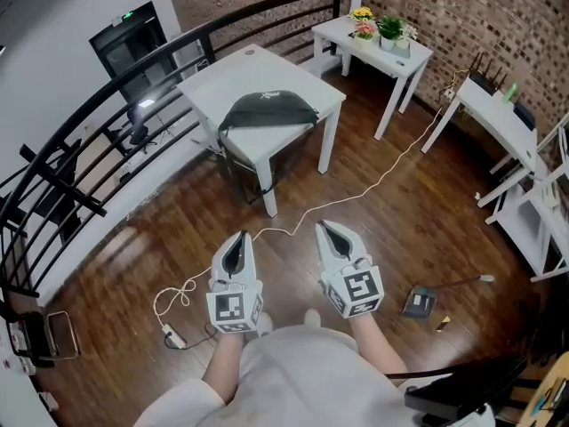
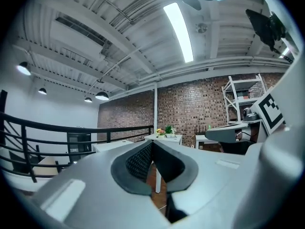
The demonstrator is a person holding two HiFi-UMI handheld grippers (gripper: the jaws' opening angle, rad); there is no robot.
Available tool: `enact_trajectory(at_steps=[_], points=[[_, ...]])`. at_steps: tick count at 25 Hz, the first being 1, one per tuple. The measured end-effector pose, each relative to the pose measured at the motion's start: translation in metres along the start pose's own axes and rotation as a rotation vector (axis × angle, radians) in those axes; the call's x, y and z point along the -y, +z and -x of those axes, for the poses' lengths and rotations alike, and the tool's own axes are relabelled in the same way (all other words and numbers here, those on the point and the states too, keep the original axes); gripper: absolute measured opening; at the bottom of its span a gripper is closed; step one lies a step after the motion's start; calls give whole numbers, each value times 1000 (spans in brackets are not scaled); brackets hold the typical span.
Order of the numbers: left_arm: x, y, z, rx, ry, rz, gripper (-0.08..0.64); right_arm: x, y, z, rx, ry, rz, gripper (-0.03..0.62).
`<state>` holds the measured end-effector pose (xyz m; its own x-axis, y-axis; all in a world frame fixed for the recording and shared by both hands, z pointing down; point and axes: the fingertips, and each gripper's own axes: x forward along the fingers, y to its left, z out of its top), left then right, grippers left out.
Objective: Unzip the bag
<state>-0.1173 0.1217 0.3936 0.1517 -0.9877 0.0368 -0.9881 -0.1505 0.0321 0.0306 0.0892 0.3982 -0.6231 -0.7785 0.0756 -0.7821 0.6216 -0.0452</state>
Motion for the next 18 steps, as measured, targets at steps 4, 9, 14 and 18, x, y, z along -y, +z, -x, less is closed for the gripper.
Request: enact_trajectory(at_steps=[4,9,14,18], points=[[-22,0,18,-2,20,-3,18,-24,1,-6,-4,6,14,-9],[-49,-1,35,0,30,9,18,-54,2,-15,-8,15,26,-9],[-76,-5,50,0,31,20,17,-86,-5,-24,-27,22,38,-9],[-96,-7,61,0,22,17,18,-105,-7,-37,-29,11,39,-9]])
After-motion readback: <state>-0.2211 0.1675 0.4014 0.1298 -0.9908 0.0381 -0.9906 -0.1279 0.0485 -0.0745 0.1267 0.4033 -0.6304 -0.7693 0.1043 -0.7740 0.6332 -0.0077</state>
